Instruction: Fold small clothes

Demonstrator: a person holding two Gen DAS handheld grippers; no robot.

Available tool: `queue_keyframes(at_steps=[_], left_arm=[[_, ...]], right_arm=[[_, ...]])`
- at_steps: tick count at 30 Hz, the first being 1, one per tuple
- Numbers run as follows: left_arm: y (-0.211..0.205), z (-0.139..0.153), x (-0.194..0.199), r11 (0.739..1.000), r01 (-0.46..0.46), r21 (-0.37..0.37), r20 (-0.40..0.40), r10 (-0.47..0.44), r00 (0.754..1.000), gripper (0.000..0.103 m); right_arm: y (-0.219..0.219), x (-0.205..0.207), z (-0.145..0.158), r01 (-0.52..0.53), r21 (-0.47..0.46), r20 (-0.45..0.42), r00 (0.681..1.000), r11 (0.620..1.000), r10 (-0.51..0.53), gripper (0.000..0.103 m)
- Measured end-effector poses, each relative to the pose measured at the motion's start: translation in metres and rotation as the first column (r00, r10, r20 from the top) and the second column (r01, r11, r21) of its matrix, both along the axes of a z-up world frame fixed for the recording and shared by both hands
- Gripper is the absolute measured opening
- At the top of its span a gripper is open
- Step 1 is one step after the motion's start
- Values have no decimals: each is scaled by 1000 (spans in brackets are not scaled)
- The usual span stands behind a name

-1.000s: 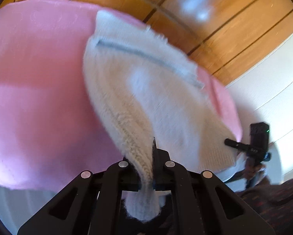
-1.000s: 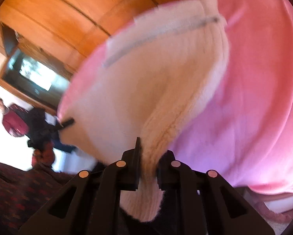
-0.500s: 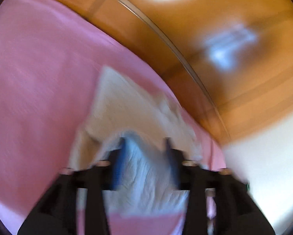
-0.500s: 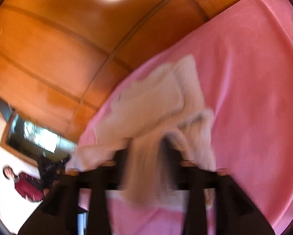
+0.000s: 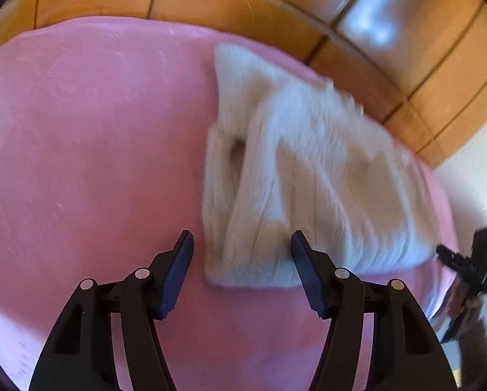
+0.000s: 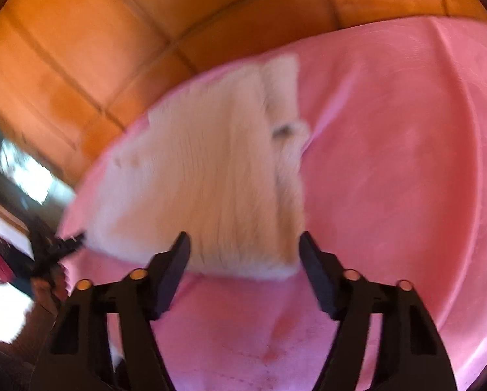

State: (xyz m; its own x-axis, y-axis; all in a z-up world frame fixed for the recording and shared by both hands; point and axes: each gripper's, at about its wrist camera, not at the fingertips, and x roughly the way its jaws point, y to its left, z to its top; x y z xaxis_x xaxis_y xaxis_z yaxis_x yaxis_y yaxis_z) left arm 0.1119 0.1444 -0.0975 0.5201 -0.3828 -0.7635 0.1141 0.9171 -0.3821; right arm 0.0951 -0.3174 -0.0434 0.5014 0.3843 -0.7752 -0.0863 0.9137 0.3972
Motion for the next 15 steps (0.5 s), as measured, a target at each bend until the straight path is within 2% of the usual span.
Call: queue_keyframes(at_steps=[1, 2, 3, 5, 7, 11, 15], left_arm=[[-5, -2, -2, 1000, 2, 20, 14, -2, 1000, 52], [-9, -3, -2, 999, 10, 38, 15, -10, 1000, 38], [-10, -4, -1, 999, 15, 41, 10, -15, 1000, 21], [-13, 2, 2, 1000, 6, 17, 13, -6, 1000, 17], [-10, 12, -5, 1000, 11, 1, 37, -11, 999, 15], [6, 29, -27, 990, 4, -142, 49, 3, 999, 14], [11, 37, -67, 976, 30, -217, 46, -20, 999, 13]], right_arm=[[4, 4, -4, -1, -31, 2, 1000, 1000, 1, 42], [5, 8, -5, 6, -47, 3, 1000, 999, -6, 30], [3, 8, -3, 22, -37, 2, 1000, 999, -22, 18], [-5, 8, 9, 50, -2, 19, 999, 999, -50, 8], [-11, 2, 25, 55, 48, 65, 996, 997, -58, 7], [-25, -22, 54, 59, 110, 123, 990, 992, -73, 5], [-44, -52, 60, 86, 120, 116, 988, 989, -100, 5]])
